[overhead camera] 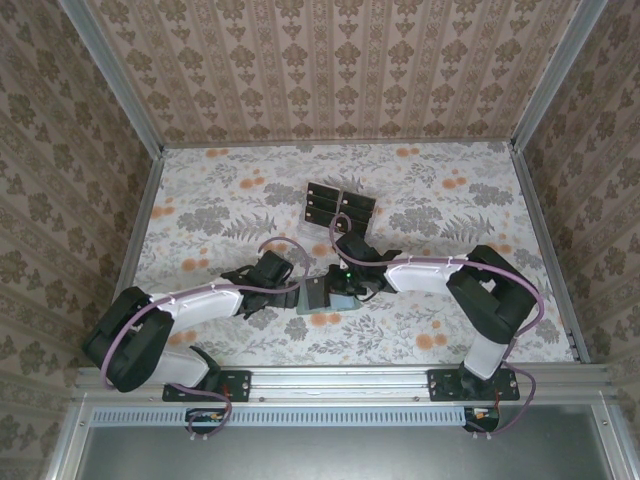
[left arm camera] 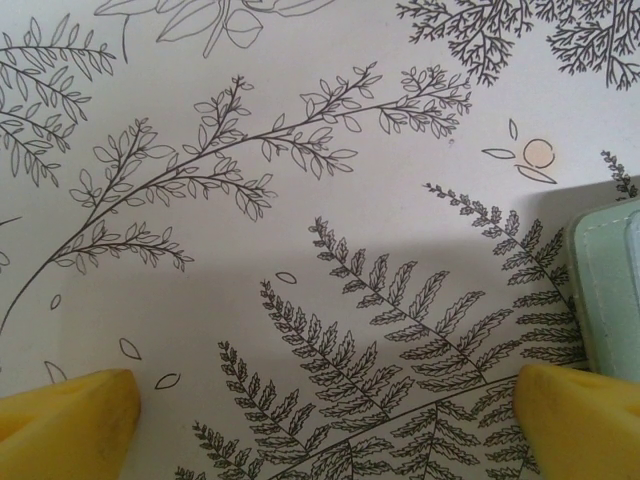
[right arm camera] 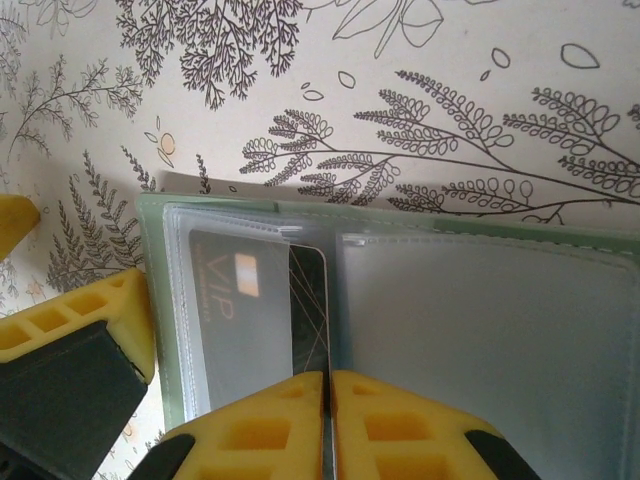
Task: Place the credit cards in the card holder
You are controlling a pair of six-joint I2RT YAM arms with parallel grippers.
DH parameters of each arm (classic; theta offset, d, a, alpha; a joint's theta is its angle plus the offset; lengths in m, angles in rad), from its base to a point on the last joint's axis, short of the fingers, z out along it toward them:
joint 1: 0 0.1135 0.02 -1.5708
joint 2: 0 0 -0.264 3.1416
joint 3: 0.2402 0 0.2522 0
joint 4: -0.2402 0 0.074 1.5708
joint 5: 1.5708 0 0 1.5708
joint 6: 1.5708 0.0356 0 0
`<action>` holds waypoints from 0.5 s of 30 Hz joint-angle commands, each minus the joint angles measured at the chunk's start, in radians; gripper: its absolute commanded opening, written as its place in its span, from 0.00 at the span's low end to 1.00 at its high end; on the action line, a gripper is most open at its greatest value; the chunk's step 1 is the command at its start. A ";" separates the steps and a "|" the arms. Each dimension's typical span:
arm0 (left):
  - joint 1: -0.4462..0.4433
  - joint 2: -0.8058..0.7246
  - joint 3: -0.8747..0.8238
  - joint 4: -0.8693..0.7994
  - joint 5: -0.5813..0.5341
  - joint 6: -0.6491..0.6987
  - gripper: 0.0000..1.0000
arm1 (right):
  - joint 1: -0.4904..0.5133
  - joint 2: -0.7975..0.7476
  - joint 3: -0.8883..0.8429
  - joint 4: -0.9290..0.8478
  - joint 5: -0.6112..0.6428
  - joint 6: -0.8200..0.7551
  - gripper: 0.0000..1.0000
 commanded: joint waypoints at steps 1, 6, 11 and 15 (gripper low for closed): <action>0.006 0.035 -0.008 0.032 0.020 0.015 1.00 | 0.008 0.025 0.026 0.032 -0.032 0.014 0.10; 0.007 0.037 -0.013 0.038 0.022 0.013 1.00 | 0.018 0.031 0.024 0.047 -0.041 0.029 0.09; 0.006 0.036 -0.015 0.044 0.025 0.013 1.00 | 0.033 0.031 0.005 0.080 -0.053 0.061 0.09; 0.005 0.036 -0.021 0.048 0.028 0.010 1.00 | 0.040 0.031 -0.013 0.111 -0.064 0.088 0.09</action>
